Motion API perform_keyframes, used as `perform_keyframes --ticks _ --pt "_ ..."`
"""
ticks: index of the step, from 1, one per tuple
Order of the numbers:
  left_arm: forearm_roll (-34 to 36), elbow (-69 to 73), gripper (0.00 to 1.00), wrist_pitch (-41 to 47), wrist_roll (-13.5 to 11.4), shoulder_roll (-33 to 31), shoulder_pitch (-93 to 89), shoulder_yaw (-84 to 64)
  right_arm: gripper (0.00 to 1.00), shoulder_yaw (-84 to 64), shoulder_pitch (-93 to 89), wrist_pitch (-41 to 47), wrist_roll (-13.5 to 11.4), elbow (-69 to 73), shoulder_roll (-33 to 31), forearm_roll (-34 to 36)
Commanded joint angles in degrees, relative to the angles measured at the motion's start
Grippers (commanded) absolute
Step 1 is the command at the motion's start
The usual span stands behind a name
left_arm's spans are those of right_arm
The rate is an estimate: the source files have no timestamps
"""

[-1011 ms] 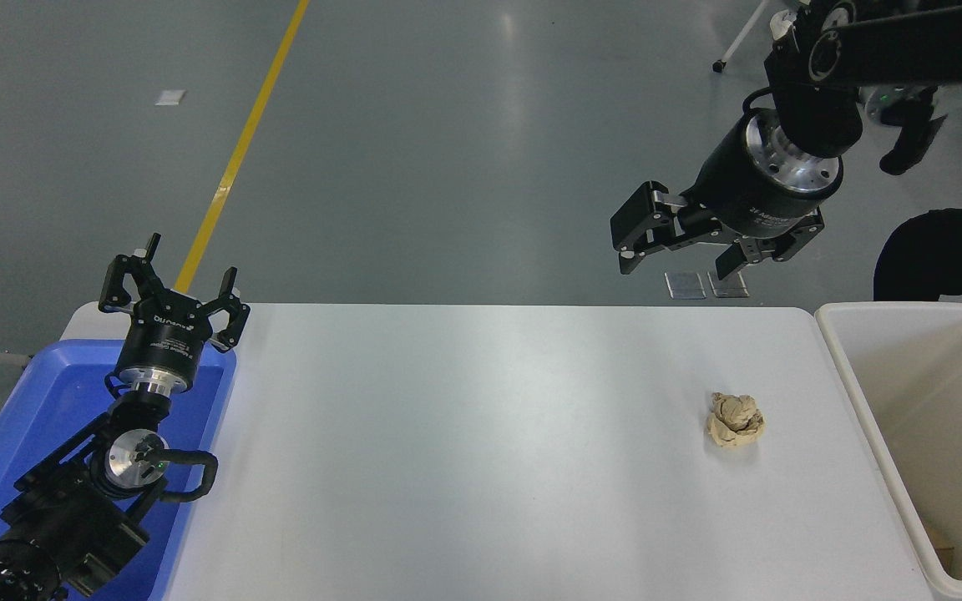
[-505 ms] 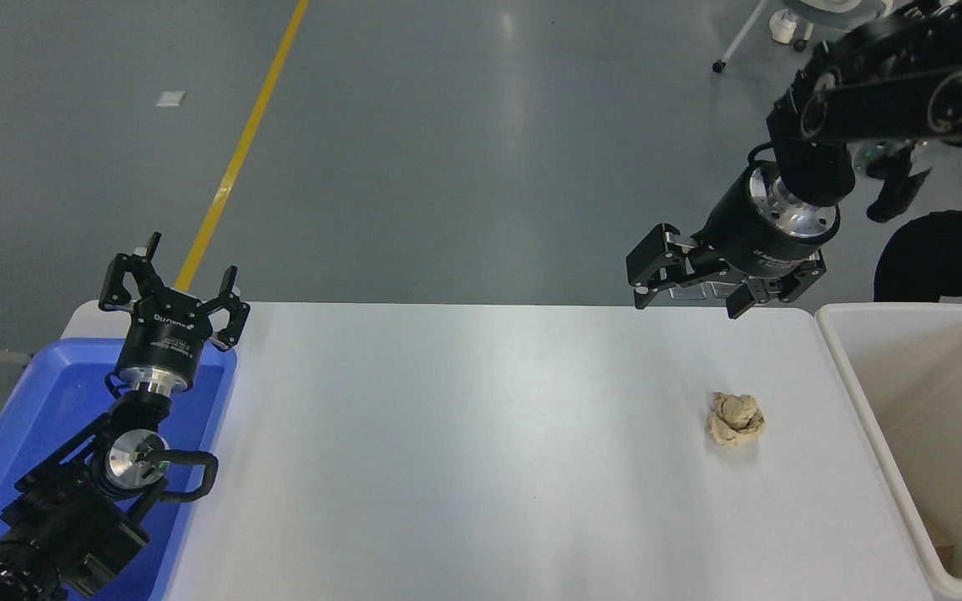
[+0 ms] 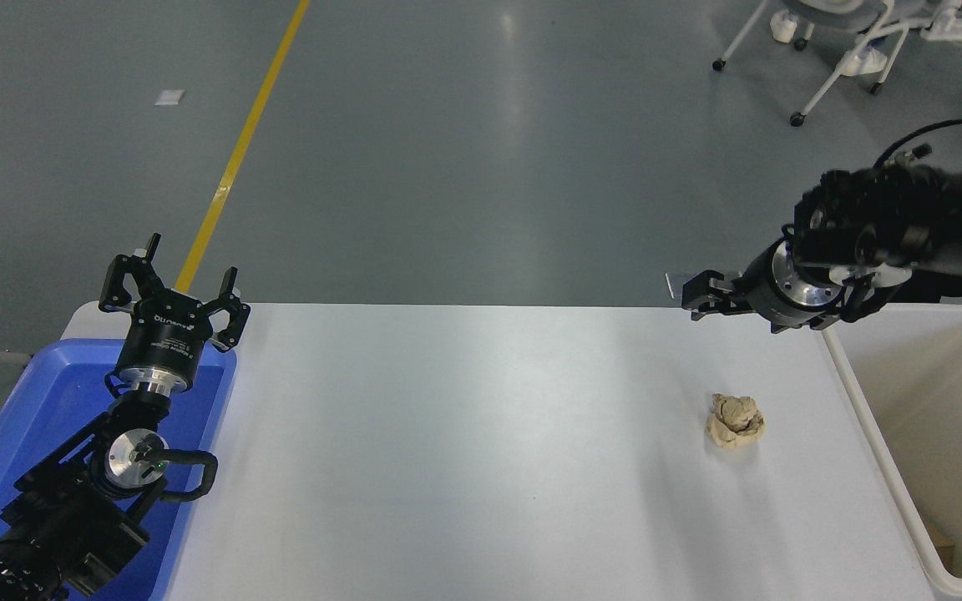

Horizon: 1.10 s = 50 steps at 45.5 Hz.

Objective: Pick up paper ball place in dustbin

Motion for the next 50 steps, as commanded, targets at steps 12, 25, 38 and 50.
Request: perform_keyframes --ticks 12,25,38,50 --pt "0.0 0.0 0.98 0.0 0.0 0.0 0.0 0.0 1.0 1.1 -18.6 -12.8 0.0 -10.4 -0.9 0.9" --pt "0.0 0.0 0.98 0.0 0.0 0.0 0.0 0.0 1.0 7.7 -23.5 -13.5 0.0 -11.5 -0.8 0.8" --pt "0.0 0.0 0.98 0.0 0.0 0.0 0.0 0.0 1.0 9.3 -27.2 -13.7 0.0 -14.9 -0.9 0.8" --pt "0.0 0.0 0.98 0.0 0.0 0.0 0.0 0.0 0.92 12.4 -30.4 -17.8 0.1 -15.6 -2.3 0.5"
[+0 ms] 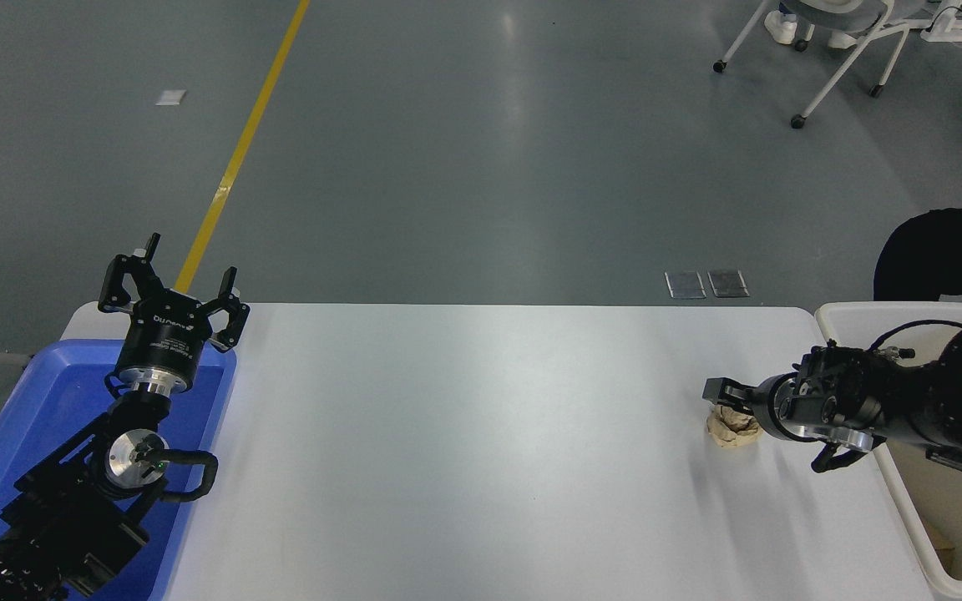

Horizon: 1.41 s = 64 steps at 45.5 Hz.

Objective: Pick up paper ball place in dustbin

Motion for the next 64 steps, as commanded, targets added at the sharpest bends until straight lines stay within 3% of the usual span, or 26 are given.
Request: perform_keyframes --ticks 1,5,7,8,15,30,44,64 --pt "0.0 0.0 0.98 0.0 0.0 0.0 0.0 0.0 0.89 3.4 -3.2 -4.4 0.0 -0.7 -1.3 -0.5" --pt "0.0 0.0 0.98 0.0 0.0 0.0 -0.1 0.0 0.78 3.4 -3.4 -6.5 0.0 -0.5 -1.5 -1.0" --pt "0.0 0.0 0.98 0.0 0.0 0.0 0.0 0.0 0.63 3.2 -3.4 -6.7 0.0 -0.5 -1.6 -1.1" --pt "0.0 0.0 0.98 0.0 0.0 0.0 0.0 0.0 0.47 2.5 -3.2 -6.7 0.0 -0.4 -1.7 -1.2" --pt "0.0 0.0 0.98 0.0 0.0 0.0 -0.1 0.1 0.0 2.3 -2.5 -5.8 0.0 -0.1 -2.2 -1.0" --pt "0.0 0.0 0.98 0.0 0.0 0.0 -0.1 0.1 0.0 2.6 2.5 -4.0 0.1 7.8 -6.1 -4.7" --pt "0.0 0.0 0.98 0.0 0.0 0.0 -0.1 0.0 0.0 -4.9 22.9 -0.6 0.0 19.3 -11.0 -6.0" --pt "0.0 0.0 0.98 0.0 0.0 0.0 0.0 0.0 0.0 -9.6 47.2 17.6 0.3 21.4 -16.3 -6.3"
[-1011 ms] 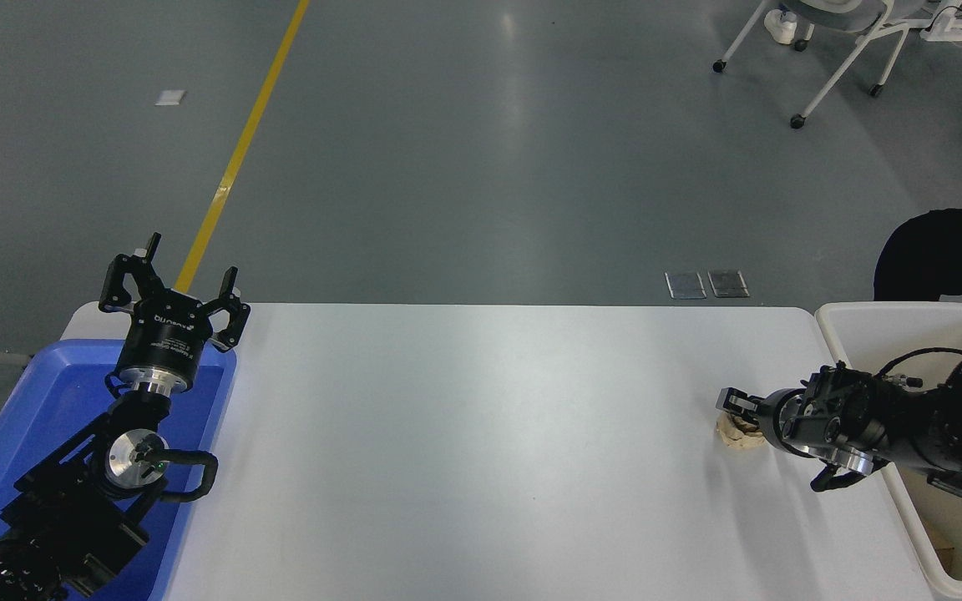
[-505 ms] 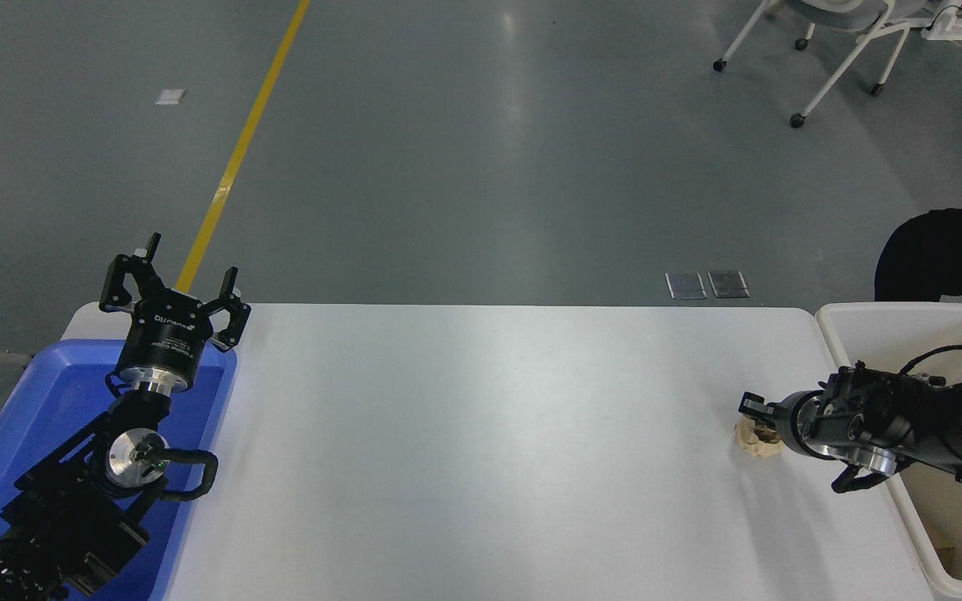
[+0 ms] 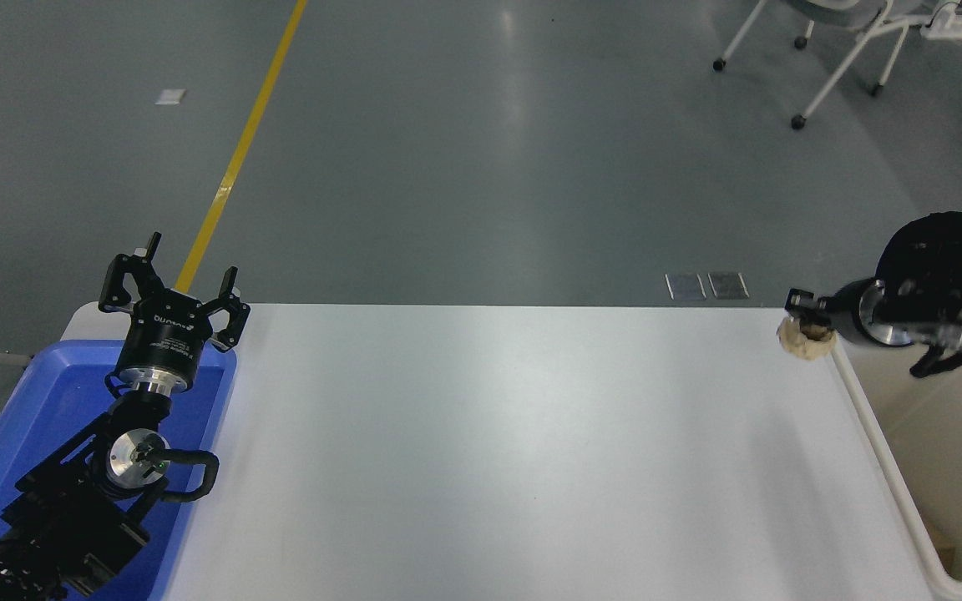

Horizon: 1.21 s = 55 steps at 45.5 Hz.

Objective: Pick up paper ball place in dustbin

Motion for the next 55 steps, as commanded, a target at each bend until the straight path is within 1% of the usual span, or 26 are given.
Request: perform_keyframes --ticks 1,10,15,30,34,40,50,55 --pt "0.0 0.0 0.98 0.0 0.0 0.0 0.1 0.0 0.0 -1.4 12.3 10.0 0.0 1.3 -3.4 -0.2" --pt "0.0 0.0 0.98 0.0 0.0 0.0 0.1 0.0 0.0 -1.2 18.9 15.0 0.0 1.3 -6.8 -0.5" --pt "0.0 0.0 0.98 0.0 0.0 0.0 0.1 0.0 0.0 -1.2 20.6 16.3 0.0 1.3 -7.1 -0.7" --pt "0.0 0.0 0.98 0.0 0.0 0.0 0.1 0.0 0.0 -1.7 20.8 16.0 -0.2 0.2 -7.1 -1.4" --pt "0.0 0.0 0.98 0.0 0.0 0.0 0.1 0.0 0.0 -1.7 19.4 15.1 -0.2 -2.0 -8.9 -1.3" --pt "0.0 0.0 0.98 0.0 0.0 0.0 0.1 0.0 0.0 -1.7 13.2 11.3 -0.3 -6.2 -10.8 -0.7" --pt "0.0 0.0 0.98 0.0 0.0 0.0 0.0 0.0 0.0 -0.1 -2.6 5.3 -0.4 -19.9 -14.3 0.0" --pt "0.0 0.0 0.98 0.0 0.0 0.0 0.1 0.0 0.0 2.9 -12.0 3.0 -0.4 -27.6 -14.9 3.1"
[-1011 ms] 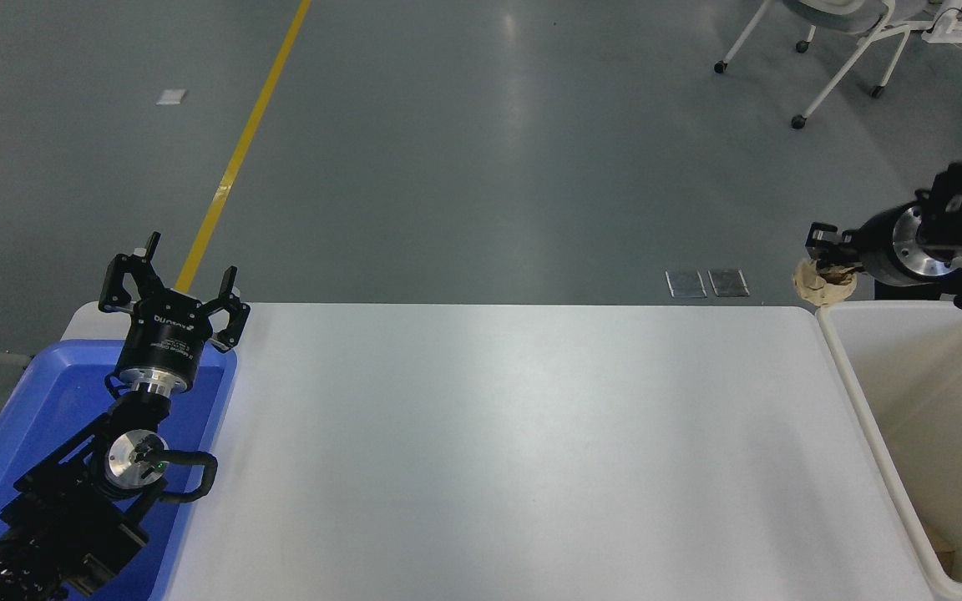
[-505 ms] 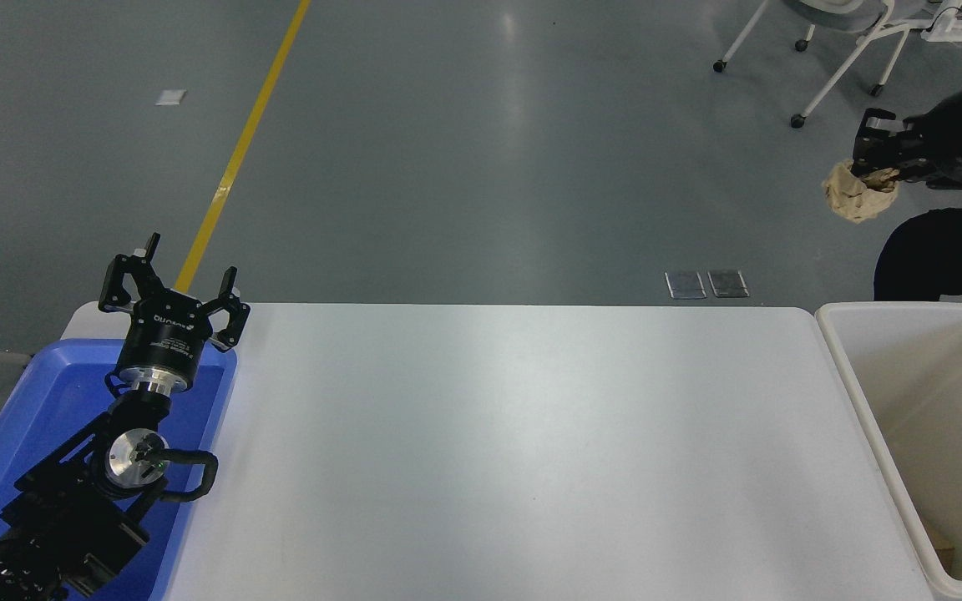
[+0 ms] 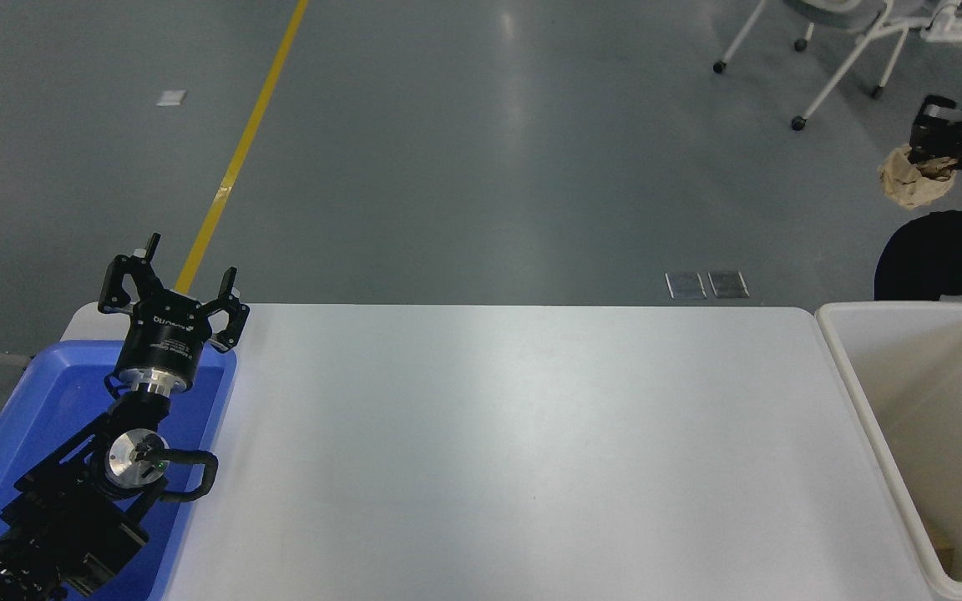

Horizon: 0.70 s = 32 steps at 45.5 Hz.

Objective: Pick up paper ball place in dustbin

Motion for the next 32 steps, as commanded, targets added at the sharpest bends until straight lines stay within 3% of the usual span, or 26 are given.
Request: perform_keyframes --ticks 1,11,32 --pt "0.0 0.0 0.98 0.0 0.0 0.0 0.0 0.0 0.0 4.0 -18.2 -5.4 -0.1 -15.3 -2.5 4.2" --pt "0.0 0.0 0.98 0.0 0.0 0.0 0.0 0.0 0.0 6.8 -32.5 -6.2 -0.1 -24.4 -2.4 12.2" --pt "0.0 0.0 0.98 0.0 0.0 0.0 0.0 0.0 0.0 19.0 -52.5 -15.3 -0.1 -29.8 -1.2 14.2"
